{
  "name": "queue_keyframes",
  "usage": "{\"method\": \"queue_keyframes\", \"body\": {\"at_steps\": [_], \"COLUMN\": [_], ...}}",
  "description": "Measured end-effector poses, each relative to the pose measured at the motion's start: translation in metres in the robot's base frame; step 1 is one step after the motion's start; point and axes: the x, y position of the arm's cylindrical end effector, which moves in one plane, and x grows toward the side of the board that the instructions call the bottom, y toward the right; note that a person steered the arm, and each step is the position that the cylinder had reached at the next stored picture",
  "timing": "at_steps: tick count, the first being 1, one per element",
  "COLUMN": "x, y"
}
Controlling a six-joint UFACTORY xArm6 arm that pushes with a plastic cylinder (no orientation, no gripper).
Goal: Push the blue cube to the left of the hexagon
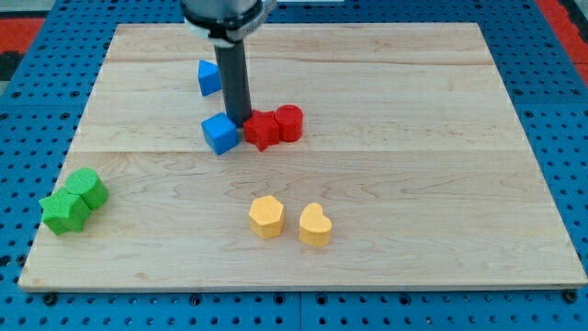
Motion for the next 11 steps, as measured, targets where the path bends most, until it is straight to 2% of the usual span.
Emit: {"method": "queue_keyframes", "body": {"at_steps": [1,3,5,7,8,11], "x": [0.017,-0.012,-0.01,-0.003,0.008,0.106], "y": [-0.017,-0.03,-0.057,-0.054,-0.059,-0.044]}}
